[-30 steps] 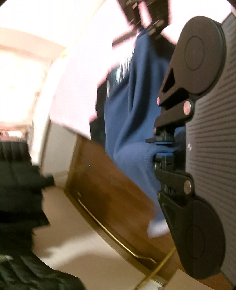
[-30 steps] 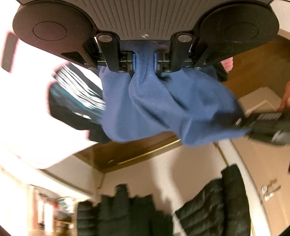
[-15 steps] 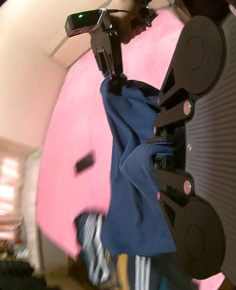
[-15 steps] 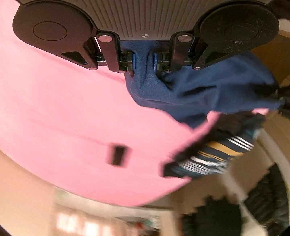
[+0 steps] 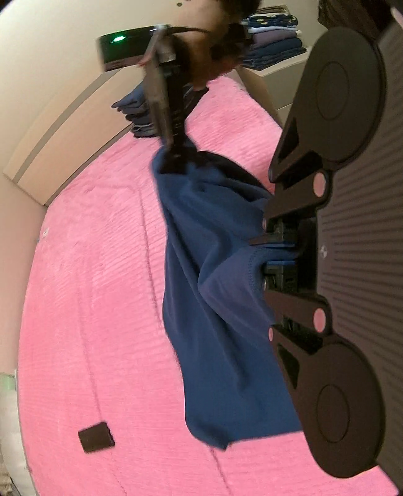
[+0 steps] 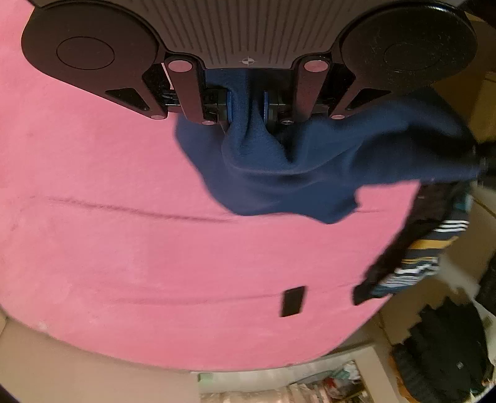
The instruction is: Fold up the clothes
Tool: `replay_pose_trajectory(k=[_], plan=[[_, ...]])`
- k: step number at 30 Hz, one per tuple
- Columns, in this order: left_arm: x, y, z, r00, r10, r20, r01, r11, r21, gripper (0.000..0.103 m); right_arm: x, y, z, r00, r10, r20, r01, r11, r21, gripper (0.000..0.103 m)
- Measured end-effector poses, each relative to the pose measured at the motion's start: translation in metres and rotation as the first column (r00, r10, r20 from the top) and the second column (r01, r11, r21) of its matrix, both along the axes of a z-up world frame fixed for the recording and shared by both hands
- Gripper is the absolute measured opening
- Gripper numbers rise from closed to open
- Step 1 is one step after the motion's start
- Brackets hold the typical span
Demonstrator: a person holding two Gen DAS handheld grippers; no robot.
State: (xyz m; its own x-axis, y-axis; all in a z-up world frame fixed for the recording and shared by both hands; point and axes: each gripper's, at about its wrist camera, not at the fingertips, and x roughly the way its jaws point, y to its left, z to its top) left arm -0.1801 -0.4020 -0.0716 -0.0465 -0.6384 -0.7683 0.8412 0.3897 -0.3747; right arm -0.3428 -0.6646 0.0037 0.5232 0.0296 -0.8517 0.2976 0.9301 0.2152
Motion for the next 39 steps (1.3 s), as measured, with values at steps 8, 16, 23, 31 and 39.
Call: replay_pose_trajectory(k=[8, 16, 23, 31, 39], plan=[[0.033, 0.009, 0.085, 0.981, -0.040, 0.190, 0.047, 0.998, -0.033, 0.002, -0.022, 0.006, 0.018, 0.986, -0.074, 0.151, 0.014, 0.931, 0.365, 0.016], [-0.031, -0.148, 0.158, 0.911, -0.223, 0.346, 0.238, 0.971, -0.001, 0.002, -0.110, -0.130, -0.017, 0.949, -0.295, 0.111, 0.206, 0.846, 0.492, 0.018], [-0.145, -0.383, 0.048, 0.929, -0.359, 0.087, 0.355, 0.933, 0.066, 0.038, -0.229, -0.237, -0.066, 0.874, -0.471, -0.117, 0.485, 0.846, 0.219, 0.082], [-0.121, -0.307, -0.033, 0.982, -0.187, 0.022, 0.182, 0.972, 0.147, 0.050, -0.203, -0.205, -0.074, 0.907, -0.391, -0.157, 0.418, 0.880, 0.225, 0.082], [-0.031, -0.195, -0.110, 0.988, 0.051, 0.144, -0.096, 0.943, 0.319, 0.051, -0.085, -0.133, -0.071, 0.996, -0.008, -0.083, 0.020, 0.990, 0.141, 0.102]])
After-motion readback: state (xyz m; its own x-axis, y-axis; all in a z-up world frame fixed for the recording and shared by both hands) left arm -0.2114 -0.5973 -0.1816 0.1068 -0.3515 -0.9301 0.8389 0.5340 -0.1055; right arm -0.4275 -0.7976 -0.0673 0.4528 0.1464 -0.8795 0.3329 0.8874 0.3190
